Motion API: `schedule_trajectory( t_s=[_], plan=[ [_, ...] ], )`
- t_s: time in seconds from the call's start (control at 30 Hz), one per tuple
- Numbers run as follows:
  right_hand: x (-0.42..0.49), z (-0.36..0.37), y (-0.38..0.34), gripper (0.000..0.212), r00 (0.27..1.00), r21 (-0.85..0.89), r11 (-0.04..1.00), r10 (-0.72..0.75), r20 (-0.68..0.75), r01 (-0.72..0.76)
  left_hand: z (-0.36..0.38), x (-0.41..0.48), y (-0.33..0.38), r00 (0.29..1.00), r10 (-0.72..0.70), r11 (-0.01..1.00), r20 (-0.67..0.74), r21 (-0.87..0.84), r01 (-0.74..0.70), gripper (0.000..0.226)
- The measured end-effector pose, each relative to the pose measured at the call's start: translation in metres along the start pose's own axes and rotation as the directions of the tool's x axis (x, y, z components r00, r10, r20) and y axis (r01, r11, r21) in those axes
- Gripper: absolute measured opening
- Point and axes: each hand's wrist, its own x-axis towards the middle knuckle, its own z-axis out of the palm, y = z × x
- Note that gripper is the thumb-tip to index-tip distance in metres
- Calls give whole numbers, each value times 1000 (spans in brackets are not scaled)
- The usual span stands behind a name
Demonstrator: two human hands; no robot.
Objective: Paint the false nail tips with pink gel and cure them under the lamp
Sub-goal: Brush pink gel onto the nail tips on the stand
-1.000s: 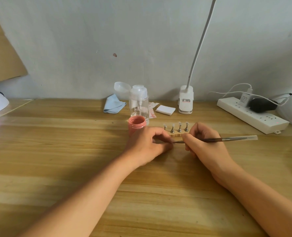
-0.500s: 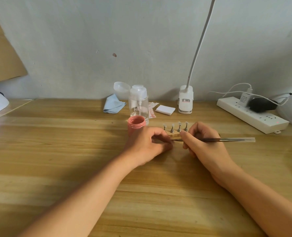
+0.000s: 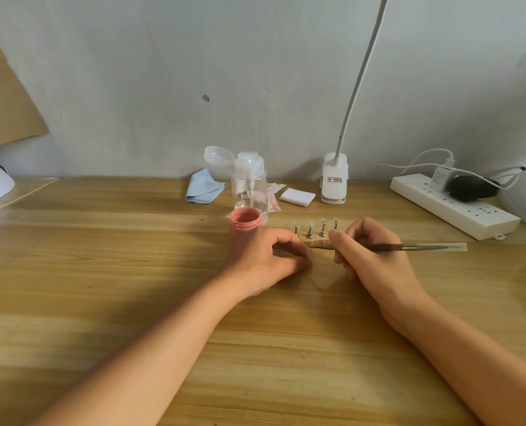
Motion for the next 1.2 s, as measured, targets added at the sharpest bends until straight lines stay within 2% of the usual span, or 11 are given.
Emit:
schedule_trajectory(
  t_s=[0.13, 0.27, 0.47, 0.57, 0.7, 0.8, 0.97, 1.07, 1.2],
  plan=[
    [0, 2, 1, 22, 1000, -121, 993, -13, 19, 15, -1, 0, 1, 1000, 3, 1000, 2, -3, -3, 11],
    [1, 0, 2, 17, 1000, -132, 991, 15, 17, -12, -1, -1, 1, 1000, -10, 1000, 10, 2, 10, 11],
    [1, -2, 1, 21, 998, -1, 999, 46, -51, -46, -1, -1, 1, 1000, -8, 1000, 9, -1, 8, 8],
    [1, -2, -1, 21, 999, 59, 997, 46, -28, -45, -1, 0, 0, 1000, -2, 1000, 3, 15, 2, 8],
    [-1, 1, 0, 22, 999, -45, 999, -23, 36, 25, -1, 1, -2, 1000, 3, 999, -2, 32, -3, 13],
    [0, 1, 0, 20, 1000, -96, 995, -20, 5, 20, -1, 2, -4, 1000, 7, 1000, -5, 17, -7, 16],
    [1, 0, 0, 20, 995, 10, 1000, 20, -95, -19, 0, 4, -7, 1000, 23, 1000, -7, 9, -23, 15],
    [-1, -1, -1, 23, 995, 104, 994, 38, -96, -28, 1, 5, -9, 1000, 22, 999, -20, 24, -22, 11],
    [-2, 1, -2, 35, 998, 89, 996, 5, -68, 1, 1, 4, -8, 999, 26, 998, -26, 53, -24, 12]
  ],
)
